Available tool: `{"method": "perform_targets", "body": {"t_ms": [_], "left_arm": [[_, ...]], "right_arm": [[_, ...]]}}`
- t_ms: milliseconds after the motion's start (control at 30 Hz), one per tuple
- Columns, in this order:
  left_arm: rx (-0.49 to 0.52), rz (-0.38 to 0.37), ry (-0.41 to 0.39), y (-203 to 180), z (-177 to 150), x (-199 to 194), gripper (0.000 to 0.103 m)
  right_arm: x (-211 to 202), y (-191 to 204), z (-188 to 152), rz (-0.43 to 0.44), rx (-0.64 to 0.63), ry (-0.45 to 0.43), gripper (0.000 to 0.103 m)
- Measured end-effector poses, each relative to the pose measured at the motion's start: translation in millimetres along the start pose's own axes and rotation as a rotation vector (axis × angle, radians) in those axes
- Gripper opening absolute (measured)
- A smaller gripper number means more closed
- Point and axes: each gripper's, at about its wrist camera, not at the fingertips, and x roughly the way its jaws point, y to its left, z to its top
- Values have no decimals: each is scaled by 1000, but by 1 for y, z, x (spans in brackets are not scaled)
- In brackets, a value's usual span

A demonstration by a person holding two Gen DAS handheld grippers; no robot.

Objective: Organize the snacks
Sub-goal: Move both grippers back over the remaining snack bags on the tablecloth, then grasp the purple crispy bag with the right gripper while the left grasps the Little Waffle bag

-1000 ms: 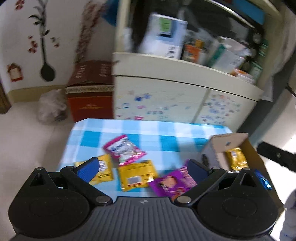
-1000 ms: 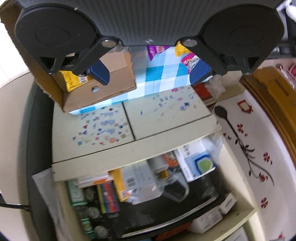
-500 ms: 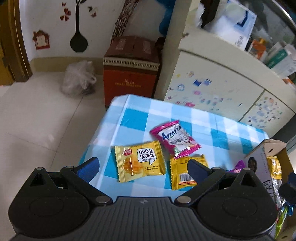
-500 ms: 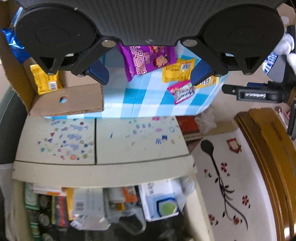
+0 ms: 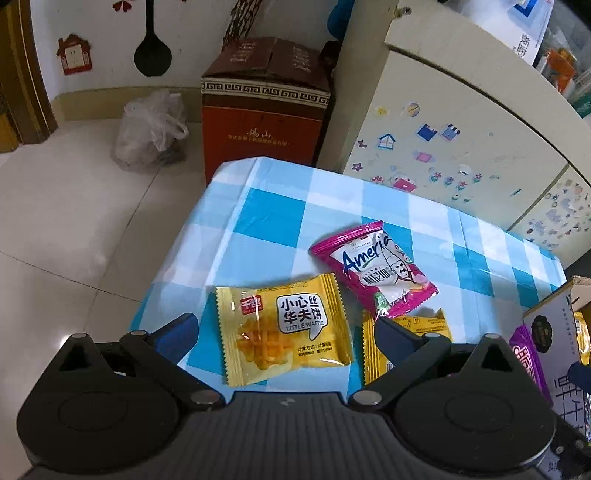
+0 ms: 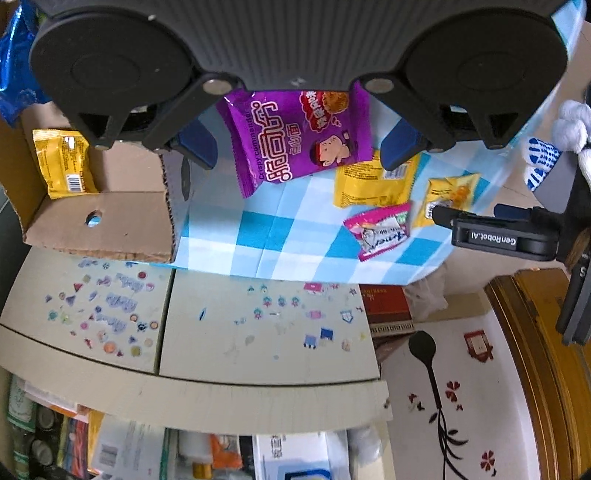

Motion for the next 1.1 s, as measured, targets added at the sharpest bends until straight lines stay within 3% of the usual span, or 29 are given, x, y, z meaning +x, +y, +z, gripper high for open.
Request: {"method": "perform_targets", "body": {"t_ms": [300, 400, 867, 1100], "left_arm": [[24, 67, 50, -5, -4, 31, 103], [85, 98, 38, -10, -8, 33, 103], [86, 102, 22, -11, -10, 32, 103], [112, 88, 32, -12, -12, 29, 101]], "right_arm": [[22, 2, -5, -41, -6, 52, 95], [29, 0, -9, -46, 3, 74, 95], [41, 9, -13, -63, -49, 72, 102], [42, 18, -16, 22, -106, 114, 97]]}}
